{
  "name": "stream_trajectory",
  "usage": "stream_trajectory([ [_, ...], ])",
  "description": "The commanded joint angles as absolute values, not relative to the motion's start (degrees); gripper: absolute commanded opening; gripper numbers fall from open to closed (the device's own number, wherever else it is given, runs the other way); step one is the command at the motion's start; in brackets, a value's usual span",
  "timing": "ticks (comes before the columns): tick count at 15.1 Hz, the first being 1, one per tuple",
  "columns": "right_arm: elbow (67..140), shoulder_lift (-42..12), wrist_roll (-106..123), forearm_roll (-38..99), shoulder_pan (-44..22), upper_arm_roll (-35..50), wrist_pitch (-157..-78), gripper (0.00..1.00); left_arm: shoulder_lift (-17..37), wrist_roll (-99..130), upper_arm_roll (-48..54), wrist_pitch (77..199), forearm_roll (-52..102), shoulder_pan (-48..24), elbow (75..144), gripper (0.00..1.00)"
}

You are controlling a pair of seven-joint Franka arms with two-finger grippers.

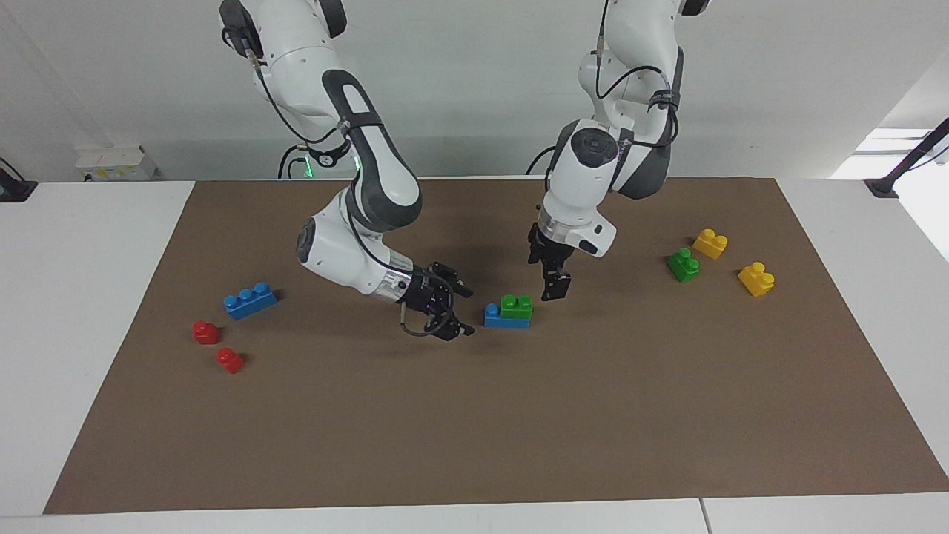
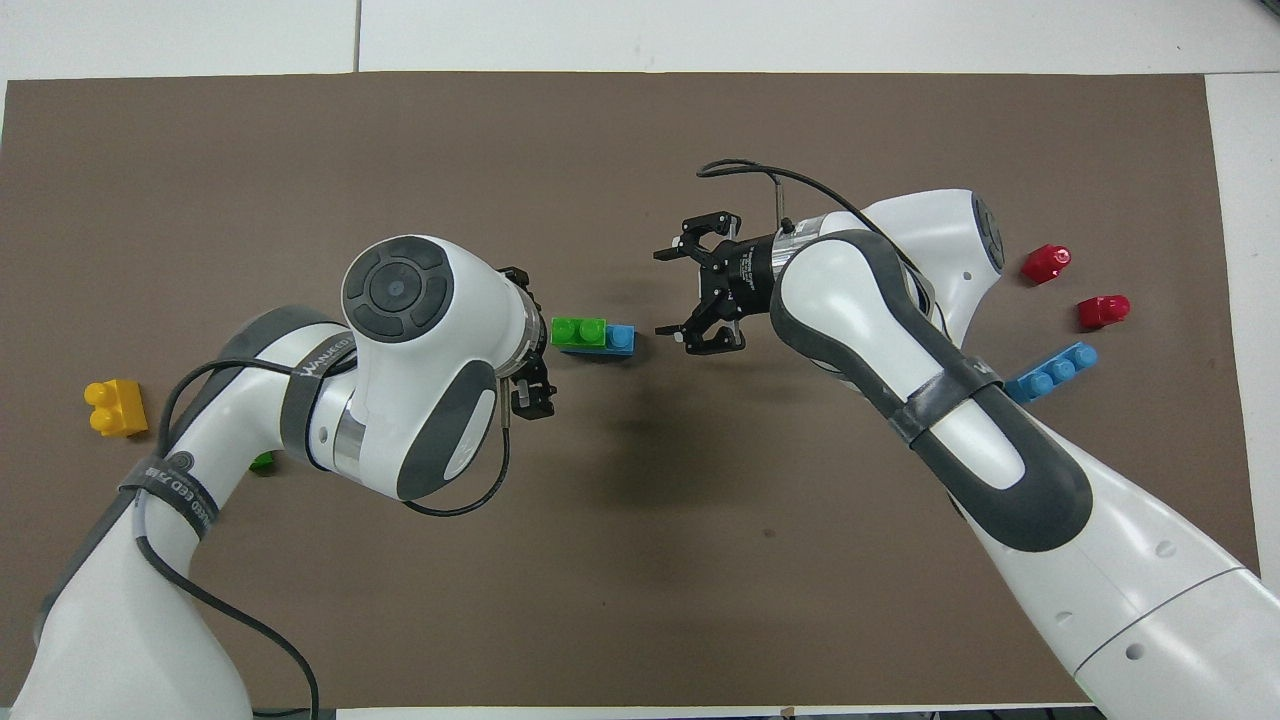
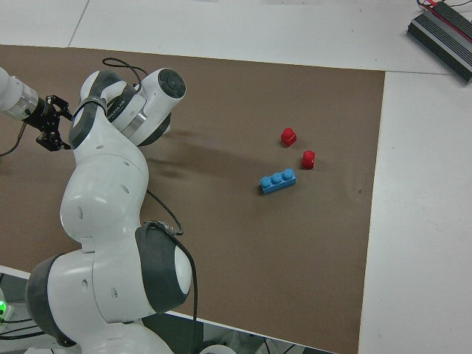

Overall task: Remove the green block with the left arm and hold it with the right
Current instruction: 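Grasp the green block with the left gripper while the right grasps blue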

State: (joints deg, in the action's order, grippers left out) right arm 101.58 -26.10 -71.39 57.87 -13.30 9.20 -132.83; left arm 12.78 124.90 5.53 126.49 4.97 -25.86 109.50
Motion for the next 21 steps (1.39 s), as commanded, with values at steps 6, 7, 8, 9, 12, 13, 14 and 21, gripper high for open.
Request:
stream_trajectory([
  [6, 104.0, -28.2, -69.1, 60.9, -18.0, 9.2, -142.0, 0.93, 19.0, 128.1, 4.5, 127.9, 4.9, -28.1, 104.3, 1.0],
  [7, 104.7, -28.2, -69.1, 61.0, -18.7, 9.2, -142.6, 0.93, 19.1, 128.2, 4.5, 128.4, 4.9, -28.2, 104.3, 1.0],
  [8, 105.0, -28.0, -69.1, 61.8, -19.2, 9.2, -143.1, 0.93, 19.5, 128.2, 4.5, 128.7, 4.9, -28.3, 104.3, 1.0],
  [9, 105.6, -28.0, -69.1, 62.0, -19.4, 9.2, -143.8, 0.93, 19.7, 128.3, 4.5, 129.3, 4.9, -28.3, 104.3, 1.0],
  [12, 106.1, -27.9, -69.1, 62.0, -19.6, 9.2, -144.5, 0.93, 19.8, 128.6, 4.4, 130.4, 4.9, -28.3, 104.7, 1.0],
  [13, 106.0, -28.1, -69.0, 62.0, -19.8, 9.2, -144.7, 0.93, 19.9, 128.6, 4.4, 130.6, 4.9, -28.3, 104.8, 1.0],
  [14, 106.0, -28.3, -69.0, 62.1, -20.7, 9.2, -145.9, 0.93, 20.6, 128.6, 4.4, 130.7, 4.9, -28.3, 104.7, 1.0],
  [21, 107.0, -28.4, -69.2, 63.6, -23.4, 9.2, -150.5, 0.93, 21.0, 131.6, 4.5, 131.0, 0.7, -28.5, 104.6, 1.0],
])
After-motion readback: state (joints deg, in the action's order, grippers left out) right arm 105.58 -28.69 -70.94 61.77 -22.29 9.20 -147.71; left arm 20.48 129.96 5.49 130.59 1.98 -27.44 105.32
